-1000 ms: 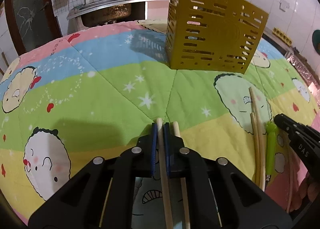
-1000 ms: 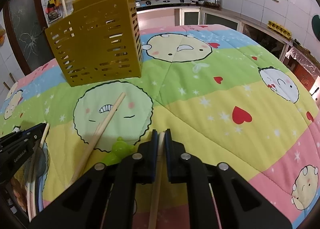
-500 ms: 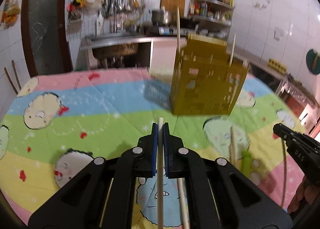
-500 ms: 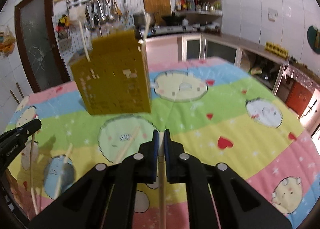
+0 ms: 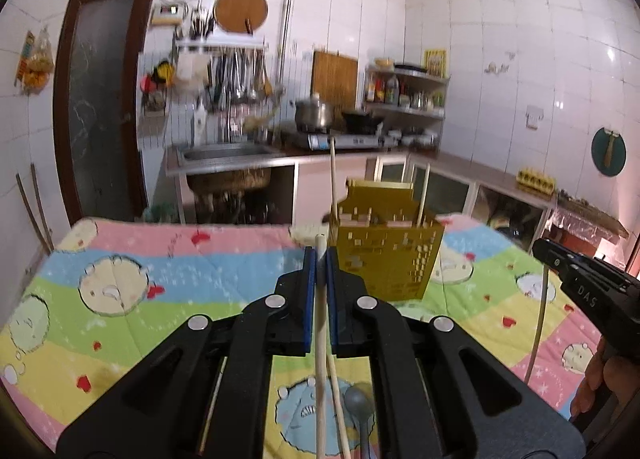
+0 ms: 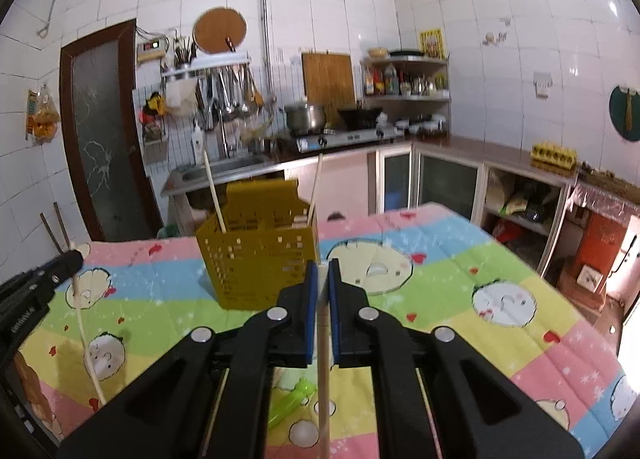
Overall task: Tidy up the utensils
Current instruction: 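Lift both held chopsticks upright and carry them over the slotted holder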
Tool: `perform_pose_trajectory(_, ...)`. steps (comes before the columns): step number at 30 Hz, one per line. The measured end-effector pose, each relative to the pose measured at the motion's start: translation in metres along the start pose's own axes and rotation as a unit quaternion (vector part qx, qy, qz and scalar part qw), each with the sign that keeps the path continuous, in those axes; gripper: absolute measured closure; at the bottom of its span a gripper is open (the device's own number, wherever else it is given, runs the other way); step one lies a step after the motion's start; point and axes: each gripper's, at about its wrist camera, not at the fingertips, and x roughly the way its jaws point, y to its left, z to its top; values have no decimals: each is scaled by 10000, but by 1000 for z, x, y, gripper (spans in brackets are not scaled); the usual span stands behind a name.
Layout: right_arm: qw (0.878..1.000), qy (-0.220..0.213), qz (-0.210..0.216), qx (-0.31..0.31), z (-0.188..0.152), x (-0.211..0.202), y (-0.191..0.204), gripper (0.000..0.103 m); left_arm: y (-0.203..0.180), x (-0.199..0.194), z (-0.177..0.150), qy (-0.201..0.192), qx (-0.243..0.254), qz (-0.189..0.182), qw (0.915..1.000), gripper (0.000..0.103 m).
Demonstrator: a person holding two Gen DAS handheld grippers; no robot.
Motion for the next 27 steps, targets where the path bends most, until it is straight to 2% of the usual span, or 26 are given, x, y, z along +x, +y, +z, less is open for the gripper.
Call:
perform_pose_trajectory(10, 9990, -441, -57, 64, 20, 3, -4, 97, -1, 5, 17, -430, 15, 58, 9991, 99)
perform_pose_trajectory(16, 9976, -685, -46, 19, 47, 12, -1, 97, -5, 13, 38, -614, 63, 19, 9981, 99)
perform_pose_trajectory(21, 9944, -1059, 48, 20, 94, 21, 3, 97, -17, 23, 85, -913, 87, -61, 9958, 99)
perform_pose_trajectory(27, 9848, -1707, 301, 77, 154, 51, 12, 97, -34, 55, 150, -1500, -62, -200, 9885, 99)
